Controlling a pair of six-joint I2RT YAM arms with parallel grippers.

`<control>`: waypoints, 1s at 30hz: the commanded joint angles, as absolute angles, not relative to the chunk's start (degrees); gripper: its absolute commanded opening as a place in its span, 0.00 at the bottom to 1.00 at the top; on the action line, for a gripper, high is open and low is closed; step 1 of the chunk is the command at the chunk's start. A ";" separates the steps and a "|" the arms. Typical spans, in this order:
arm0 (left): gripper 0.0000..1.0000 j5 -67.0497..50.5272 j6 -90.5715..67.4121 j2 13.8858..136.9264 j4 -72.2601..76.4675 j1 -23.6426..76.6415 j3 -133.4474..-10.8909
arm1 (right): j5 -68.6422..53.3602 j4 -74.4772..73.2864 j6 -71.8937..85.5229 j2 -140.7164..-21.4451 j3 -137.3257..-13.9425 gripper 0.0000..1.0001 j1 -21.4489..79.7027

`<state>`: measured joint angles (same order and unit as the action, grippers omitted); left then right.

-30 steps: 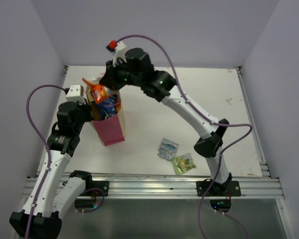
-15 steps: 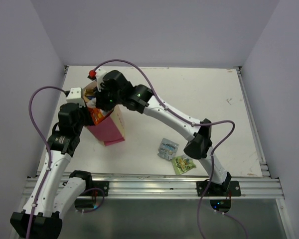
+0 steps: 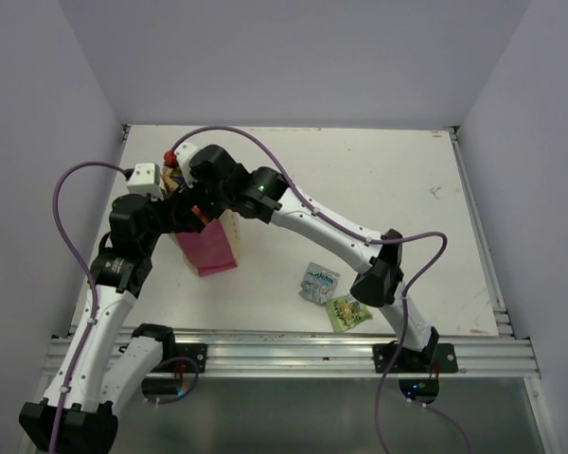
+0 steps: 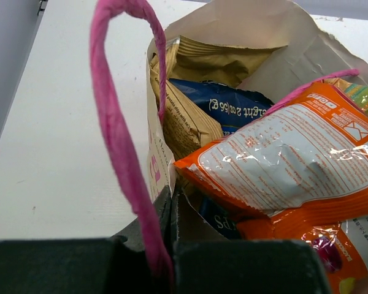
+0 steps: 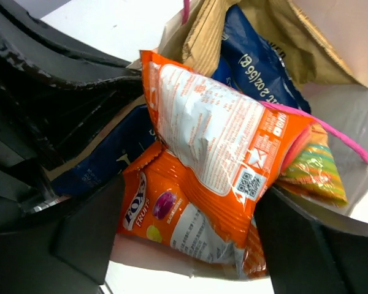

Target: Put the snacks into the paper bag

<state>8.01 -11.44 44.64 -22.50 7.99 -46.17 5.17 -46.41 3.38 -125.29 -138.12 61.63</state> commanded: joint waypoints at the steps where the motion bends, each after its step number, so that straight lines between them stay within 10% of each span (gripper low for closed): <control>1: 0.00 5.45 -11.95 44.91 -20.74 8.44 -48.77 | 11.24 -49.84 1.58 -119.81 -142.82 0.89 61.52; 10: 0.00 3.96 -12.13 47.20 -18.99 8.44 -48.96 | 23.63 -49.48 2.89 -98.28 -124.75 0.99 59.60; 20: 0.00 3.25 -13.10 46.93 -18.54 8.44 -46.58 | 9.42 -33.32 13.00 -82.88 -63.86 0.98 50.89; 30: 0.00 3.60 -12.83 46.41 -20.30 8.44 -47.46 | 5.98 -26.46 14.68 -89.29 -54.32 0.94 50.45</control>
<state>5.15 -12.03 46.74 -20.03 8.01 -47.40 7.86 -32.14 13.23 -87.66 -52.99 50.78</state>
